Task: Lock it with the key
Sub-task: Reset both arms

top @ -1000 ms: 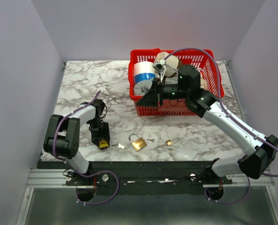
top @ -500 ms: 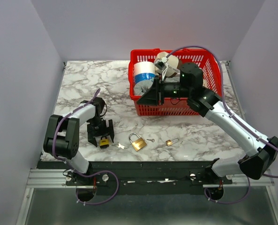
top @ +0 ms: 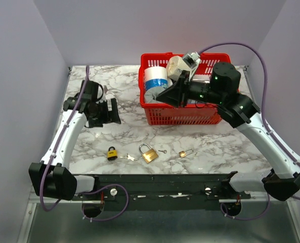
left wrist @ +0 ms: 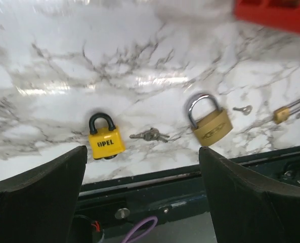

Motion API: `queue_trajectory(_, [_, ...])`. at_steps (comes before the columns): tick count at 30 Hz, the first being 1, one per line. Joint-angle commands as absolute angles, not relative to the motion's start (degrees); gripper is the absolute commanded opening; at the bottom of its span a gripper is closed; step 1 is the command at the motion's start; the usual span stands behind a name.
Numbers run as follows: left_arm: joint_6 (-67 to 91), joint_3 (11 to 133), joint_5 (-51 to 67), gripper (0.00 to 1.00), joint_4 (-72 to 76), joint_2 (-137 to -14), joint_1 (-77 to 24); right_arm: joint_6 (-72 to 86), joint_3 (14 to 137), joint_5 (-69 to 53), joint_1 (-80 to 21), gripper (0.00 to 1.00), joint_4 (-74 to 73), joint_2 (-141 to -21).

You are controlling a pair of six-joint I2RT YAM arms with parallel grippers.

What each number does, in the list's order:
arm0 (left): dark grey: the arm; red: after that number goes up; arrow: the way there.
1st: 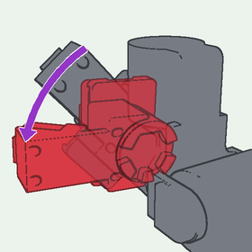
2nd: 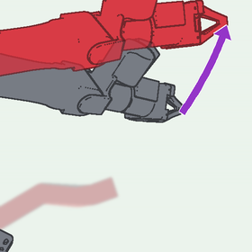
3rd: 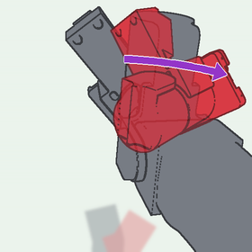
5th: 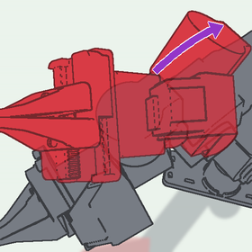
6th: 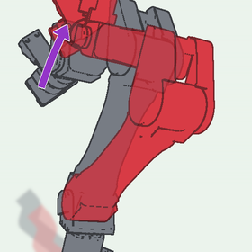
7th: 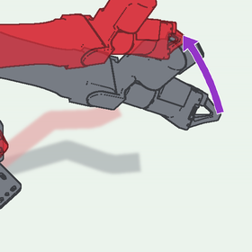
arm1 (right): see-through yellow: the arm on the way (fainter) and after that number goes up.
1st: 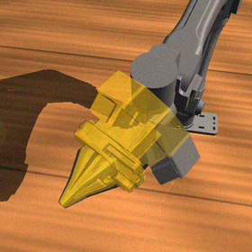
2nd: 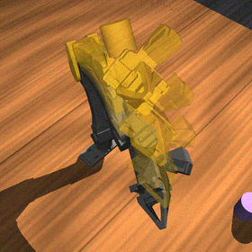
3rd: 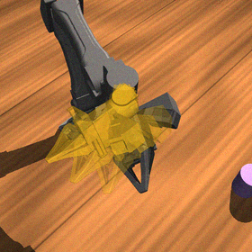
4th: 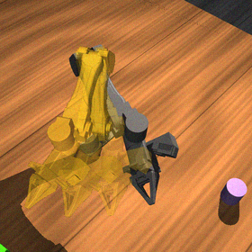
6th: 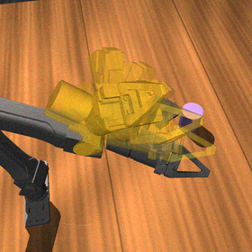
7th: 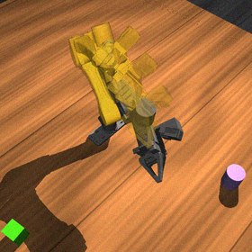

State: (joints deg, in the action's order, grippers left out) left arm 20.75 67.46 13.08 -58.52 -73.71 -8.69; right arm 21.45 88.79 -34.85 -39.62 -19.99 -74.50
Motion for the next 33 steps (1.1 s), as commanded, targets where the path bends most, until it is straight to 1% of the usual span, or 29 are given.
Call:
queue_trajectory(1, [14.4,81.5,13.8,0.99,-58.8,-73.7,-6.4,14.2,88.3,-22.9,-37.6,0.31,-24.7,-68.4])
queue_trajectory(3, [12.7,87.5,12.8,0.99,-58.4,-74.0,-6.4,13.7,84.8,-21.3,-35.4,0.32,-24.5,-66.4])
queue_trajectory(6, [9.2,94.9,12.8,0.99,-58.1,-76.1,-6.4,14.5,80.5,-21.7,-25.3,0.35,-24.2,-62.8])
queue_trajectory(9, [8.4,100.2,11.1,0.99,-58.4,-78.8,-6.4,14.2,77.5,-20.2,-19.8,0.40,-23.9,-58.7])
queue_trajectory(10, [8.2,100.9,11.0,0.99,-57.3,-79.2,-6.5,14.2,75.5,-19.8,-16.5,0.50,-23.9,-57.6])
queue_trajectory(13, [7.7,101.6,9.2,0.99,-55.3,-78.6,-7.0,13.3,71.4,-18.5,-11.5,0.66,-24.2,-53.4])
queue_trajectory(15, [6.9,101.4,7.3,0.99,-53.9,-78.2,-7.4,12.2,69.1,-18.2,-9.9,0.77,-24.2,-49.9])
queue_trajectory(16, [6.5,101.1,5.8,0.99,-52.7,-77.4,-7.6,12.3,68.0,-18.0,-8.5,0.86,-24.2,-48.8])
queue_trajectory(18, [4.8,99.9,4.5,0.99,-51.9,-76.5,-8.1,12.1,64.6,-18.2,-7.1,0.99,-24.2,-46.4])
queue_trajectory(24, [1.8,93.4,1.4,0.99,-48.6,-71.1,-9.5,11.0,57.6,-17.8,-1.9,1.00,-24.7,-38.9])
queue_trajectory(27, [1.9,89.8,0.4,0.99,-47.6,-69.1,-10.4,9.9,56.8,-17.3,-1.2,1.00,-25.2,-37.9])
queue_trajectory(33, [1.8,88.4,-2.5,0.99,-47.5,-67.2,-11.2,10.3,57.9,-19.0,-1.1,1.00,-25.3,-38.2])
